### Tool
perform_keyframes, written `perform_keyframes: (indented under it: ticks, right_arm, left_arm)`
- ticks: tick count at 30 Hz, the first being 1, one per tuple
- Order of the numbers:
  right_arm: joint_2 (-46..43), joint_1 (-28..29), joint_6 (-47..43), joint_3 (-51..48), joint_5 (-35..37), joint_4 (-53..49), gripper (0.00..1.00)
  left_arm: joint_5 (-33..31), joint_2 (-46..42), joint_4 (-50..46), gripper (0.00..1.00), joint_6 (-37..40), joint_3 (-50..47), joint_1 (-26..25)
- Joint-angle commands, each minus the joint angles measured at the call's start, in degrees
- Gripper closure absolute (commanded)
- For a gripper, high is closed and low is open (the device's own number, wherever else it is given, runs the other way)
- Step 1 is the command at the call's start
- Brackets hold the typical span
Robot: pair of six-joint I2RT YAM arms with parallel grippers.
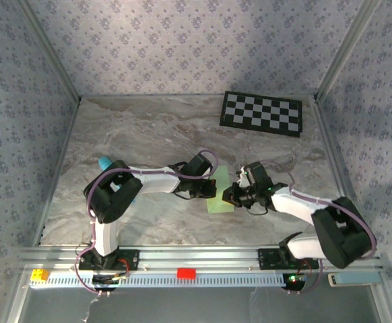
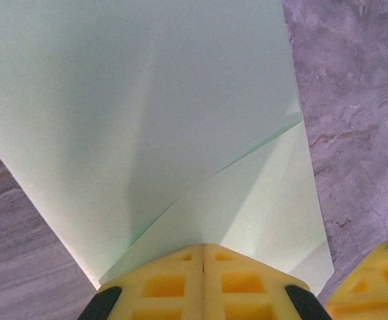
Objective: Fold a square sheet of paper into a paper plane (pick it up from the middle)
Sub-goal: Fold the triangle a second time at the center of the table, then turn over the paper at the center of the table.
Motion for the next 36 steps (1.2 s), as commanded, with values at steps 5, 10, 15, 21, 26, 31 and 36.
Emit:
perform_keyframes:
  ticks: [5, 10, 15, 21, 26, 31, 36]
  right_arm:
    - [-4.6, 1.3, 0.0, -0.3, 4.9, -14.0, 0.63]
    - [-4.3, 1.6, 1.1, -0.9, 5.1, -11.7, 0.61]
    - [-3.5, 1.6, 2.4, -0.5, 6.3, -10.1, 0.60]
    - [0.0, 1.4, 3.7, -0.2, 6.5, -7.5, 0.59]
    - [0.9, 1.2, 5.8, -1.0, 4.4, -0.5, 0.58]
    - [-0.3, -0.6, 5.8, -1.0, 3.2, 2.2, 0.52]
    - [2.1, -3.7, 5.1, -0.9, -0.5, 5.7, 0.49]
  left_arm:
    - [-0.6, -0.7, -2.8, 1.00, -0.7, -1.2, -0.2]
    - [-0.6, -0.8, -3.0, 1.00, -0.6, -1.3, -0.2]
    - [-0.5, -0.8, -3.1, 1.00, -0.5, -1.3, -0.2]
    - [-0.3, -0.7, -3.1, 1.00, -0.4, -1.3, -0.2]
    - [-0.4, -0.6, -2.9, 1.00, -0.3, -1.7, -0.2]
    - [-0.4, -0.8, -2.7, 1.00, -0.4, -1.8, -0.1]
    - [-0.2, -0.6, -2.8, 1.00, -0.3, -1.6, -0.1]
